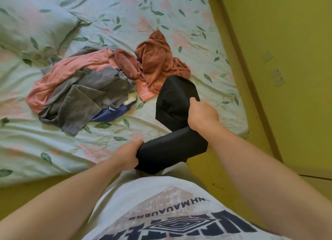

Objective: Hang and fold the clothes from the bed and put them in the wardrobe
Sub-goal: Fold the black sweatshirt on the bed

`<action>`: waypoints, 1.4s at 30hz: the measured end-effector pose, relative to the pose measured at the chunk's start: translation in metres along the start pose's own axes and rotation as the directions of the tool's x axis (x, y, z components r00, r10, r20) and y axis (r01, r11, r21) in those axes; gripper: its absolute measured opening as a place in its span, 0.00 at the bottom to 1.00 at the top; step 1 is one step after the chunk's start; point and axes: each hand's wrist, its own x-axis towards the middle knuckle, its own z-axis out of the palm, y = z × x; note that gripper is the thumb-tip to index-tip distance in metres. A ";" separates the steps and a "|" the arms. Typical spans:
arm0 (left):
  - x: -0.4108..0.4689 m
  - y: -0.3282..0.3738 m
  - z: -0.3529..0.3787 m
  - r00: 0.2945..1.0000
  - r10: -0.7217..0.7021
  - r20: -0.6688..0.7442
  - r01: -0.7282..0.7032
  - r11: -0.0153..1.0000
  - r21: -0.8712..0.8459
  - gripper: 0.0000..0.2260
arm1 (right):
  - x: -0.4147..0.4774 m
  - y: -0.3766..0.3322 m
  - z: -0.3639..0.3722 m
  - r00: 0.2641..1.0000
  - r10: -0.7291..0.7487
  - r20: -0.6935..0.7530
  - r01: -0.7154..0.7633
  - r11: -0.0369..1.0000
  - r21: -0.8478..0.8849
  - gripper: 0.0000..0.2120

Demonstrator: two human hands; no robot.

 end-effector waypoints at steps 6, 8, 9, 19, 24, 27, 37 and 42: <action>0.005 0.010 -0.092 0.967 0.253 -0.027 -0.226 0.903 0.366 0.20 | -0.008 0.013 -0.001 0.954 -0.297 -0.049 0.282 0.938 -0.203 0.27; 0.010 0.015 -0.112 0.964 0.266 -0.013 -0.232 0.861 0.453 0.21 | -0.014 0.012 -0.005 0.890 -0.453 -0.050 0.433 0.875 -0.217 0.27; 0.012 0.017 -0.118 0.966 0.256 -0.020 -0.217 0.856 0.468 0.22 | -0.017 0.011 -0.006 0.850 -0.525 -0.046 0.504 0.836 -0.218 0.28; 0.009 0.031 -0.142 0.951 0.254 -0.173 -0.127 0.836 0.533 0.60 | -0.044 0.011 -0.025 0.748 -0.662 -0.055 0.657 0.726 0.203 0.39; 0.005 0.035 -0.151 0.976 0.167 -0.137 -0.052 0.797 0.601 0.42 | -0.054 0.008 -0.033 0.724 -0.689 -0.011 0.680 0.711 0.180 0.39; 0.000 0.040 -0.163 0.950 0.259 -0.175 -0.057 0.695 0.716 0.16 | -0.064 0.005 -0.036 0.757 -0.652 -0.047 0.644 0.731 0.227 0.38; 0.010 0.076 -0.169 0.988 0.093 0.121 -0.148 0.777 0.612 0.15 | -0.081 0.021 0.046 0.913 0.317 0.257 -0.373 0.392 0.841 0.19; 0.014 0.098 -0.156 0.980 -0.086 0.181 0.005 0.912 0.410 0.22 | -0.135 0.018 0.087 0.830 0.159 0.535 -0.553 0.102 0.827 0.27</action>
